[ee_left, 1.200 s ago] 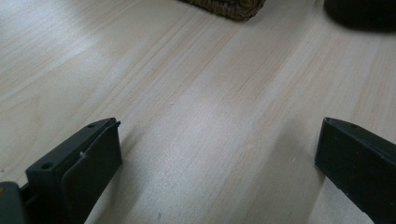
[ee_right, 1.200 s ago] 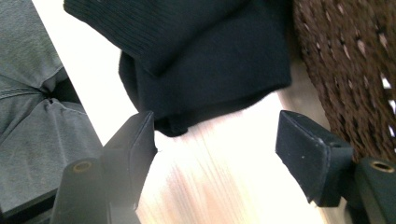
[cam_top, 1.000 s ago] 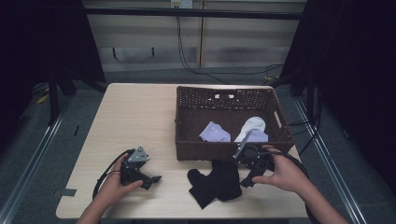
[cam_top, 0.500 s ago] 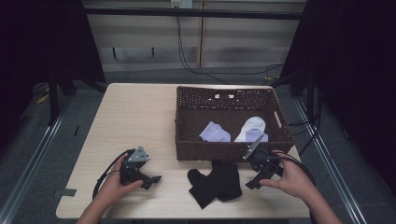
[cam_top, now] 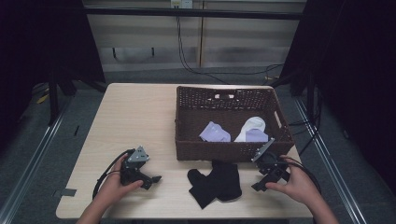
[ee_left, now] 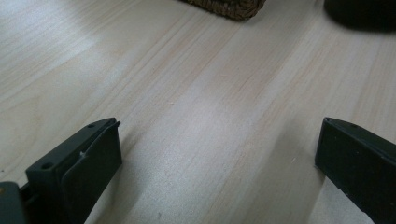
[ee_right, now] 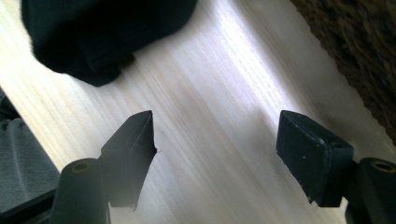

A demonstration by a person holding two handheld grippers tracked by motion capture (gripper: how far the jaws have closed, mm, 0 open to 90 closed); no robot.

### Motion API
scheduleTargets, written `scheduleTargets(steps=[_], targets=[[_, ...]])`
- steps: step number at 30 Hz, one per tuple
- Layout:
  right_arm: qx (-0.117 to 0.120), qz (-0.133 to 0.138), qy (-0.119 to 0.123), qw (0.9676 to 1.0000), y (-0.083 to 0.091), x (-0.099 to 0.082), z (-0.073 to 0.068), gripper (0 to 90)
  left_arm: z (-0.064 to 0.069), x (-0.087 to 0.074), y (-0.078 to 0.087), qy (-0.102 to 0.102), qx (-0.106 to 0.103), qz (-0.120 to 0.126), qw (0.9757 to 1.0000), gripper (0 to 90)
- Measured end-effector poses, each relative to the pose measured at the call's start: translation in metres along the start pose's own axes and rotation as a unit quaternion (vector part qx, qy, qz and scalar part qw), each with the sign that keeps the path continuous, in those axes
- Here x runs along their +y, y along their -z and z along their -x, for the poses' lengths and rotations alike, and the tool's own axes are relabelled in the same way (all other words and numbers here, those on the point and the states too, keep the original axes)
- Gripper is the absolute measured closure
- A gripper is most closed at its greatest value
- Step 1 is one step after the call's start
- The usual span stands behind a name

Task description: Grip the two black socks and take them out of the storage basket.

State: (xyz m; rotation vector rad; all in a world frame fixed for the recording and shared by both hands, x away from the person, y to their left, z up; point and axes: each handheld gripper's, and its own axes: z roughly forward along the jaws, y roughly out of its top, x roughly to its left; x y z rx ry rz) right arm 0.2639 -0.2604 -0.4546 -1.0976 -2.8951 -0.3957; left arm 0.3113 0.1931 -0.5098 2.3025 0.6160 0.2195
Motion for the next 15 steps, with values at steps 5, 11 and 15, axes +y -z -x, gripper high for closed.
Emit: scheduleTargets(steps=[5, 11, 15], targets=[[-0.006, -0.003, -0.007, 1.0, -0.005, -0.005, 0.002, 26.9, 0.0, 0.0, 0.0, 0.0, 0.0, 0.0, 1.0, 0.0], [-0.011, -0.005, -0.006, 0.9999, -0.01, -0.009, 0.003, 26.3, 0.0, 0.0, 0.0, 0.0, 0.0, 0.0, 1.0, 0.0], [-0.012, -0.006, -0.012, 0.9998, -0.012, -0.009, 0.003, 26.0, 0.0, 0.0, 0.0, 0.0, 0.0, 0.0, 1.0, 0.0]])
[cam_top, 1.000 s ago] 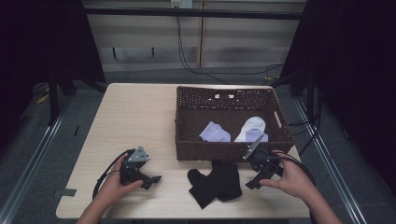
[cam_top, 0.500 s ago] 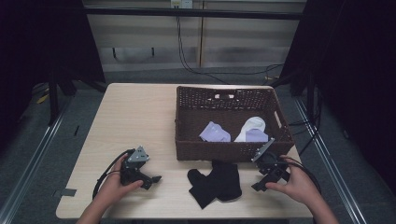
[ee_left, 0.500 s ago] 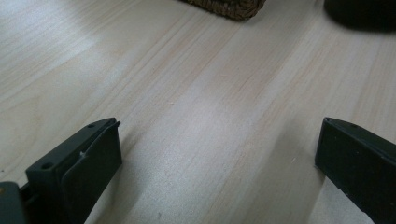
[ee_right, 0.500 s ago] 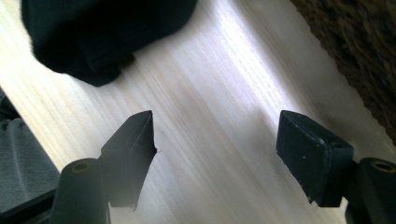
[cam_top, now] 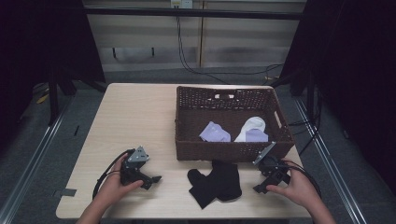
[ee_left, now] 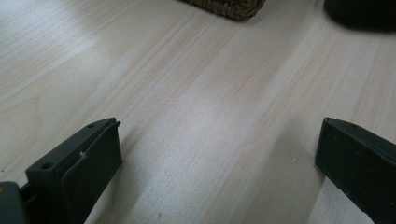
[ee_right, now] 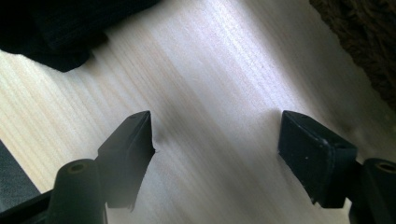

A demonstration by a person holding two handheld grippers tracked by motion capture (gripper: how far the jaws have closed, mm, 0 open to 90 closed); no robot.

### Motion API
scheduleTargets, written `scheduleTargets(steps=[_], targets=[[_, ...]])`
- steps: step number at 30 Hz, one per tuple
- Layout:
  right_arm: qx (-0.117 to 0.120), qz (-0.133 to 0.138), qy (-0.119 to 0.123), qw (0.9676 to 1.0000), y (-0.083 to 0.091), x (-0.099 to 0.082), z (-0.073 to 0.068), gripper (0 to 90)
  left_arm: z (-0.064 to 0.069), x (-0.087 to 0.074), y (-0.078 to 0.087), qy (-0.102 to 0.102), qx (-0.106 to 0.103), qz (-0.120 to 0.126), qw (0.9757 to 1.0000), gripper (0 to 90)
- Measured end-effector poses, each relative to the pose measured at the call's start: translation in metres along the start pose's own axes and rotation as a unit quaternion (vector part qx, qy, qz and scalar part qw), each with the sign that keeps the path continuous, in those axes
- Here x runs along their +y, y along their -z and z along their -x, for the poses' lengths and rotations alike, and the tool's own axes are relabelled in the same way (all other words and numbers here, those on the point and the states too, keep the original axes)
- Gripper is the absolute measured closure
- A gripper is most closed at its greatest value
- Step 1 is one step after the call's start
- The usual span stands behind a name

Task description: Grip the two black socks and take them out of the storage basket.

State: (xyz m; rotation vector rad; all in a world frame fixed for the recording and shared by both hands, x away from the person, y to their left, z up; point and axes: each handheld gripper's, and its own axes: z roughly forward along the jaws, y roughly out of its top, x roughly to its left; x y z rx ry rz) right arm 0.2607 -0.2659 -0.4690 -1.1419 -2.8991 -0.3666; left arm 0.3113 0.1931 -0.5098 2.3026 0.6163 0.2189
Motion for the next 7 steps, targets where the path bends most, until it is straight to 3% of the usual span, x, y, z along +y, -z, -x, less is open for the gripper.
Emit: scheduleTargets(steps=[7], targets=[[-0.005, 0.005, 0.005, 1.0, -0.0021, -0.0006, -0.0002, 25.1, 0.0, 0.0, 0.0, 0.0, 0.0, 0.0, 1.0, 0.0]])
